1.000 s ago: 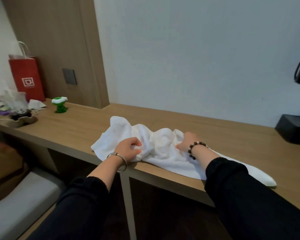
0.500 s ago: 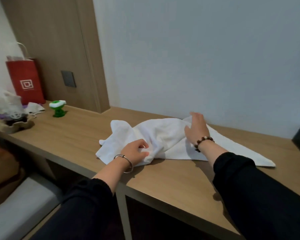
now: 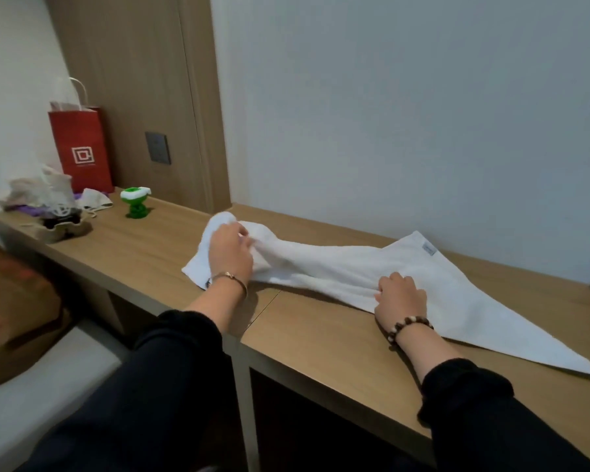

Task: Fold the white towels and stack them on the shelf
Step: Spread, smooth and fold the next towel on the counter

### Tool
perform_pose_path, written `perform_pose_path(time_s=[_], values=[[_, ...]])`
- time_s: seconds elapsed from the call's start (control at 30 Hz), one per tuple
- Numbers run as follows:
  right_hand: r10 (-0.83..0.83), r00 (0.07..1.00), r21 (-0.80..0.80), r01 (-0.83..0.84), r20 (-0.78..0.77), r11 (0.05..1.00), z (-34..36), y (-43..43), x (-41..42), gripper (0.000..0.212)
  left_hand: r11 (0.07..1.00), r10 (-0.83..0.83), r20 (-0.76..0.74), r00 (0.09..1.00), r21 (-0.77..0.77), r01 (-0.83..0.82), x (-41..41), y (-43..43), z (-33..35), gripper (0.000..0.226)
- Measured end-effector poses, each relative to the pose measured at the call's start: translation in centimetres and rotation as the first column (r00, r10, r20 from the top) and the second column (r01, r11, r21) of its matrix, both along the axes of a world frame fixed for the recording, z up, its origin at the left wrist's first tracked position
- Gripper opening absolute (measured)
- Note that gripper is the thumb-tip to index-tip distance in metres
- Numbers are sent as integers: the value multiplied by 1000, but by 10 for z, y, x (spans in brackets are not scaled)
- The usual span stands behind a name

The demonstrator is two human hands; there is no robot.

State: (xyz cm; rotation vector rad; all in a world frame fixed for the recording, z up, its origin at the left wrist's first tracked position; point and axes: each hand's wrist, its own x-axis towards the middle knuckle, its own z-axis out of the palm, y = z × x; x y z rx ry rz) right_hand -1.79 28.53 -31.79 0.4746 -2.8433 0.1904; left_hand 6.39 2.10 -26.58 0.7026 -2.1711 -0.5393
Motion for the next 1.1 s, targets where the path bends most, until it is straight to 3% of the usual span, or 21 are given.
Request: perform_pose_path(time_s=[0.03,0.1,0.17,0.27,0.37,0.43,0.5,0.57,0.63,0.7,0.77,0.83,0.9,1.1], values=[[-23,999,-22,22,-29,999,2,2,0,18,999,31,-59,998,-14,-32,1,-4,4,27],[-51,993,-132,37,-106,991,5,7,1,24,989,7,-24,1000,-145,-10,1,6,6,44],[-23,987,-318,-30,-160,948,8,13,2,32,952,-173,1,985,-258,167,-1,32,-3,45],[129,984,-456,-172,-123,873,12,14,4,23,856,-422,298,856,-182,485,2,71,-31,31],[296,951,-249,-267,85,931,7,4,9,21,840,-399,589,703,-73,538,4,81,-55,38],[309,942,-163,-286,132,944,11,1,9,25,865,-355,581,732,-92,493,5,85,-48,34],[305,936,-250,-257,176,933,17,3,10,42,884,-304,589,749,-119,452,5,88,-27,31],[287,939,-322,-217,190,922,22,3,12,52,881,-328,634,700,-63,470,4,92,-8,40],[242,968,-327,-208,66,922,26,1,10,45,886,-340,608,718,-49,461,3,94,3,39],[156,988,-333,-148,-3,931,32,1,2,30,910,-254,507,824,-164,381,-4,94,6,31],[114,987,-203,-90,110,975,36,1,-7,30,914,-227,510,830,-182,362,-13,98,2,28],[102,976,43,-112,191,993,35,2,-12,35,903,-250,676,693,-96,419,-24,103,-16,43],[122,977,153,-149,174,977,34,1,-14,33,915,-272,763,586,17,403,-30,108,-37,57],[48,939,227,-132,341,965,72,0,-45,25,899,-282,678,679,-61,434,-35,108,-68,60]])
